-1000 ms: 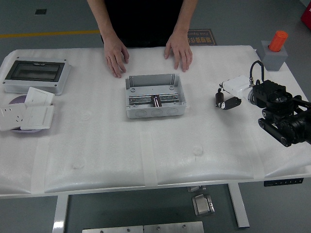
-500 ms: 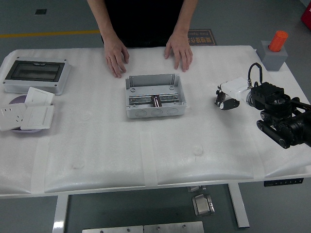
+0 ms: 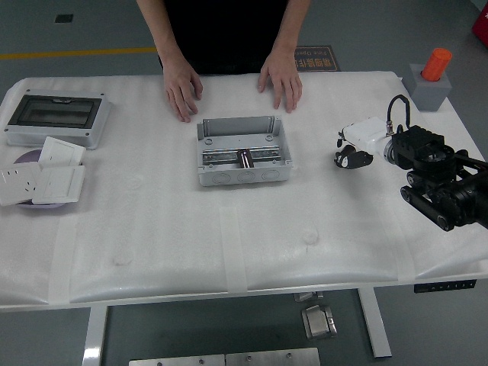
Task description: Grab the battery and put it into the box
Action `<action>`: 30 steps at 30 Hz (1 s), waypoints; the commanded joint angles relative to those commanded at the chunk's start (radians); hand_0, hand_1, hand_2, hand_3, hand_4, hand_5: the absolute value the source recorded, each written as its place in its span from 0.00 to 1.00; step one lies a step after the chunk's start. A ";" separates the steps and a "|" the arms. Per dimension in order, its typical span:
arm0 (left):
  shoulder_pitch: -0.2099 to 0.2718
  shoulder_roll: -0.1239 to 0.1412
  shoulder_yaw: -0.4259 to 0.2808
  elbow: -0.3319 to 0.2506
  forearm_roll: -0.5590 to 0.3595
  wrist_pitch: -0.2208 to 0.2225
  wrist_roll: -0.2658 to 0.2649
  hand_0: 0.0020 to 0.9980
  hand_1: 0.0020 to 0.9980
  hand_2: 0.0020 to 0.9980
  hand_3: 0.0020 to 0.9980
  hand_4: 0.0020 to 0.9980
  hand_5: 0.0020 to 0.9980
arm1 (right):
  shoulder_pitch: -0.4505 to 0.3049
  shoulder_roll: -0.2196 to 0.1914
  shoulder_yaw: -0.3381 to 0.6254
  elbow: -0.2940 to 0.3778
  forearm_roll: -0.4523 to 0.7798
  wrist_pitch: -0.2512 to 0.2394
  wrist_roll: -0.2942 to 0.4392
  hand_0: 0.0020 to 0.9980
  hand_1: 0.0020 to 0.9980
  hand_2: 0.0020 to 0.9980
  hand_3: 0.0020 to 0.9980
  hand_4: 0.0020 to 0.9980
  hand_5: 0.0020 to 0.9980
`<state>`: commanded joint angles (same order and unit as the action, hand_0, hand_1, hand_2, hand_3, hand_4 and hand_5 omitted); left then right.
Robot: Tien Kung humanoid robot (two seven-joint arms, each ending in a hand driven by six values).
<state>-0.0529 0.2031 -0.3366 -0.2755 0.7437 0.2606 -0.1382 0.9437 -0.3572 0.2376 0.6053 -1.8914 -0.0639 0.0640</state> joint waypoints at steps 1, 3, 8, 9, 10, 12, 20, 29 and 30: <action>0.000 0.000 0.000 0.000 0.001 0.000 0.000 0.59 0.62 0.56 0.70 0.66 0.27 | 0.000 0.001 -0.001 0.001 0.002 -0.001 -0.001 0.59 0.53 0.76 0.71 0.45 0.55; 0.000 -0.001 -0.001 0.000 0.002 0.001 0.000 0.59 0.62 0.56 0.70 0.66 0.27 | 0.000 0.001 -0.004 0.002 0.006 -0.003 -0.002 0.59 0.53 0.76 0.71 0.45 0.55; 0.002 -0.003 0.001 0.000 0.001 0.001 0.000 0.59 0.62 0.56 0.70 0.66 0.27 | 0.005 -0.006 -0.019 0.007 0.034 -0.009 -0.010 0.59 0.53 0.76 0.71 0.45 0.55; 0.003 -0.003 0.001 0.000 0.001 0.001 0.000 0.59 0.62 0.56 0.70 0.66 0.27 | 0.006 -0.010 -0.026 0.009 0.045 -0.013 -0.012 0.59 0.53 0.76 0.71 0.45 0.55; 0.003 -0.003 0.001 0.000 0.001 0.001 0.000 0.59 0.62 0.56 0.70 0.66 0.27 | 0.007 -0.012 -0.033 0.011 0.055 -0.018 -0.015 0.59 0.53 0.76 0.71 0.45 0.55; 0.004 -0.004 0.001 0.001 0.000 0.001 0.000 0.59 0.62 0.56 0.70 0.66 0.27 | 0.010 -0.021 -0.055 0.016 0.091 -0.038 -0.022 0.59 0.53 0.76 0.72 0.46 0.54; 0.009 -0.008 0.002 0.002 0.000 0.002 0.000 0.59 0.62 0.56 0.70 0.66 0.27 | 0.013 -0.040 -0.146 0.023 0.237 -0.106 -0.047 0.60 0.53 0.77 0.75 0.73 0.58; 0.024 -0.013 0.010 0.006 -0.012 0.001 -0.001 0.59 0.62 0.56 0.70 0.65 0.27 | 0.005 -0.074 -0.144 0.097 0.298 -0.154 -0.115 0.61 0.55 0.77 0.80 0.83 0.57; 0.025 -0.013 0.011 0.007 -0.014 0.001 -0.001 0.59 0.62 0.56 0.70 0.65 0.27 | 0.003 -0.077 -0.124 0.109 0.289 -0.151 -0.124 0.66 0.61 0.79 0.83 1.00 0.69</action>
<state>-0.0278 0.1897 -0.3251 -0.2686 0.7299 0.2618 -0.1392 0.9464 -0.4338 0.1138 0.7141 -1.6026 -0.2150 -0.0601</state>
